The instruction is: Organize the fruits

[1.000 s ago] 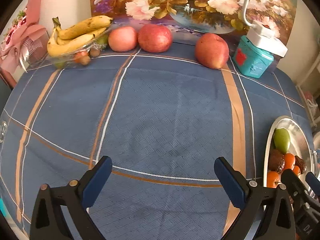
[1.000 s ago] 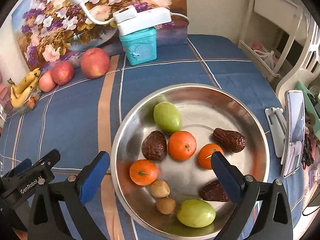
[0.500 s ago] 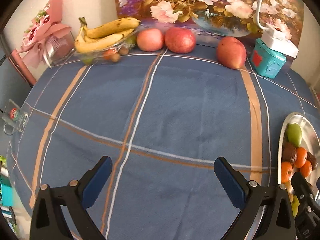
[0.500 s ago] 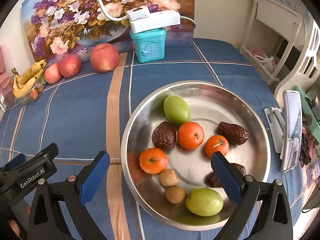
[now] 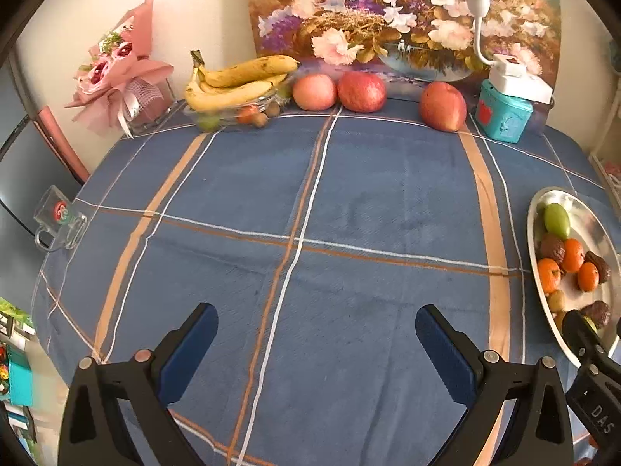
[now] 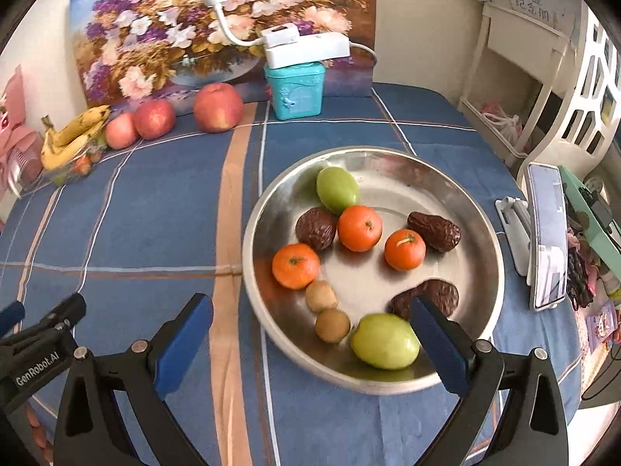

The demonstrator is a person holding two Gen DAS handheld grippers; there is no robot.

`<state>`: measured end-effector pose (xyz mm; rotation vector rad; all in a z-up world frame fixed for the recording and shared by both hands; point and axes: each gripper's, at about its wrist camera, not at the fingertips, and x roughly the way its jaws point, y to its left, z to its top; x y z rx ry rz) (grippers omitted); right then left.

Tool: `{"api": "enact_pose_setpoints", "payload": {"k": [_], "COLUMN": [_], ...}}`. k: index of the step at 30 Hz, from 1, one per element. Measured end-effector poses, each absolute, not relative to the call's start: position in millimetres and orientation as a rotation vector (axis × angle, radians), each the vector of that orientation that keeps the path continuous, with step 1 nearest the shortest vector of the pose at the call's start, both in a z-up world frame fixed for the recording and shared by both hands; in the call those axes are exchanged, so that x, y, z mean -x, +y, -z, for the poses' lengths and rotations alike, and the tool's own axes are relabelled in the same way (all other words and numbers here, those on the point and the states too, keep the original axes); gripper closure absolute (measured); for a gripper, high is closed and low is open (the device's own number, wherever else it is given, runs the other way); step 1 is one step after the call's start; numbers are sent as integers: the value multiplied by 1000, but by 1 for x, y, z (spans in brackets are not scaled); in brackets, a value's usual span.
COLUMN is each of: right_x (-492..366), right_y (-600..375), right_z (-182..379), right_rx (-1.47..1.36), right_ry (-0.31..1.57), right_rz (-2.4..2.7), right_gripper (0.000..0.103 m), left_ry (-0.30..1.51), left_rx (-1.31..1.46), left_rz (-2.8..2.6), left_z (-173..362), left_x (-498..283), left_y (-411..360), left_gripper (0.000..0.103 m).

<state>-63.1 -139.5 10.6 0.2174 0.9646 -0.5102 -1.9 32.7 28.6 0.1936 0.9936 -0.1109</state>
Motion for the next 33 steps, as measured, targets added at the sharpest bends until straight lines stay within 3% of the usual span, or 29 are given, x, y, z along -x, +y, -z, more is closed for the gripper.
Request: {"api": "enact_pose_setpoints", "payload": {"k": [10,33], "right_x": [88,85], "right_y": [-117,-113], "right_z": [-11,-14], "right_rx": [-178,-145], "right_ry": [965,963], "right_rz": [487,474], "right_gripper": [2,2], "left_ry": [987,1012], "left_rx": [-291,-227], "left_rz": [121,185], "left_z": [-24,-34], "left_x": [18,19], "left_y": [35,38], "left_gripper": [0,0]}}
